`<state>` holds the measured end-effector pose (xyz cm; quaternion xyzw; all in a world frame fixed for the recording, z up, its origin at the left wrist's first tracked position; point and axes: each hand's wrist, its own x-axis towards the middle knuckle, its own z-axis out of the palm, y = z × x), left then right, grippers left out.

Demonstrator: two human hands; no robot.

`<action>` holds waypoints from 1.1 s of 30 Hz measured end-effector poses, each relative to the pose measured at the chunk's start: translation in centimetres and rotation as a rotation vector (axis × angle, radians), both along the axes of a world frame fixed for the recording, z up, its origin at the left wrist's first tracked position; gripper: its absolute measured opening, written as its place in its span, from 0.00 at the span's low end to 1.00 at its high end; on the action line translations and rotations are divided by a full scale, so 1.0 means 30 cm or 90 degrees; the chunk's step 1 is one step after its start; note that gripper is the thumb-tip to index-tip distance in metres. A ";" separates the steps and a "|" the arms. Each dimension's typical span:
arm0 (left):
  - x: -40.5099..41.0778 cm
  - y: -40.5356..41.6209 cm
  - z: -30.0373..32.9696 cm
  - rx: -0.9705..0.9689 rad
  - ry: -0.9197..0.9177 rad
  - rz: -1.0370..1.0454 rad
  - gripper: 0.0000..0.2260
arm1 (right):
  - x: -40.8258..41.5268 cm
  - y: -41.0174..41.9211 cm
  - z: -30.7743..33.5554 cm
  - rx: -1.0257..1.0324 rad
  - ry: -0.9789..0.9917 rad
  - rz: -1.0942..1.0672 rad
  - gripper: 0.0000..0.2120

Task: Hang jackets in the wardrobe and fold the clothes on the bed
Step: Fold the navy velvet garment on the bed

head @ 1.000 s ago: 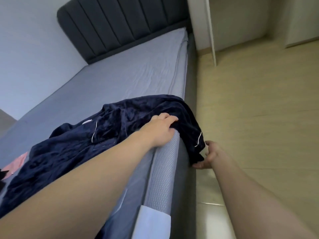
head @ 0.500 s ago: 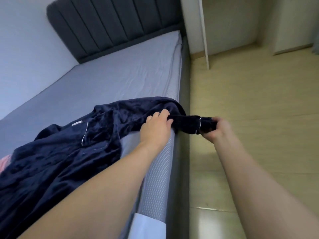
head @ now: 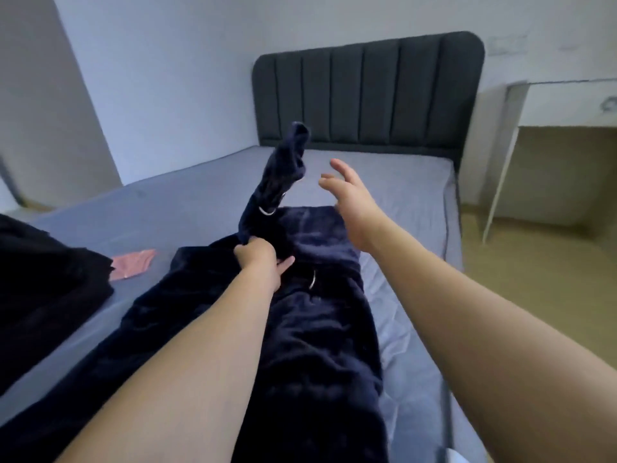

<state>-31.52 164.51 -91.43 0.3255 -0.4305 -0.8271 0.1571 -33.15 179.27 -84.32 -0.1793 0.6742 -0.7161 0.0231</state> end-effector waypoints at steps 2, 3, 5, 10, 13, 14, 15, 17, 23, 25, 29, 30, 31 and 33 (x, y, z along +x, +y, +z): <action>0.067 -0.193 -0.094 -0.051 -0.096 -0.049 0.17 | -0.029 -0.108 -0.156 0.211 -0.013 -0.053 0.31; 0.103 -0.273 -0.145 -0.078 -0.133 -0.087 0.16 | -0.042 -0.129 -0.254 0.381 -0.018 -0.090 0.35; 0.150 -0.391 -0.217 -0.063 -0.141 -0.124 0.21 | -0.046 -0.121 -0.445 0.696 -0.034 -0.131 0.42; 0.097 -0.491 -0.259 -0.037 -0.093 -0.110 0.25 | -0.020 -0.045 -0.630 0.719 0.013 -0.292 0.26; 0.040 -0.490 -0.253 -0.039 -0.083 -0.117 0.21 | -0.080 -0.032 -0.603 0.704 0.054 -0.285 0.12; 0.022 -0.489 -0.250 -0.038 -0.079 -0.118 0.18 | -0.098 -0.022 -0.592 0.685 0.057 -0.283 0.08; 0.006 -0.486 -0.250 -0.027 -0.071 -0.127 0.16 | -0.113 -0.005 -0.586 0.650 0.050 -0.299 0.06; -0.015 -0.463 -0.261 -0.020 -0.061 -0.176 0.15 | -0.131 0.053 -0.584 0.538 -0.015 -0.369 0.06; -0.052 -0.504 -0.300 -0.051 -0.087 0.001 0.24 | -0.081 0.169 -0.612 0.622 -0.055 -0.351 0.12; -0.037 -0.554 -0.315 -0.249 -0.145 0.085 0.24 | -0.107 0.179 -0.573 0.753 -0.045 -0.338 0.09; -0.008 -0.624 -0.331 -0.679 -0.292 0.060 0.28 | -0.189 0.088 -0.425 0.817 0.113 -0.434 0.16; -0.002 -0.628 -0.319 -0.832 -0.322 0.065 0.31 | -0.212 0.022 -0.394 0.824 0.166 -0.417 0.18; -0.001 -0.627 -0.307 -1.017 -0.312 0.092 0.32 | -0.236 -0.059 -0.371 0.845 0.202 -0.367 0.20; -0.038 -0.581 -0.260 -1.350 -0.150 0.115 0.27 | -0.291 -0.219 -0.371 0.899 0.225 -0.248 0.25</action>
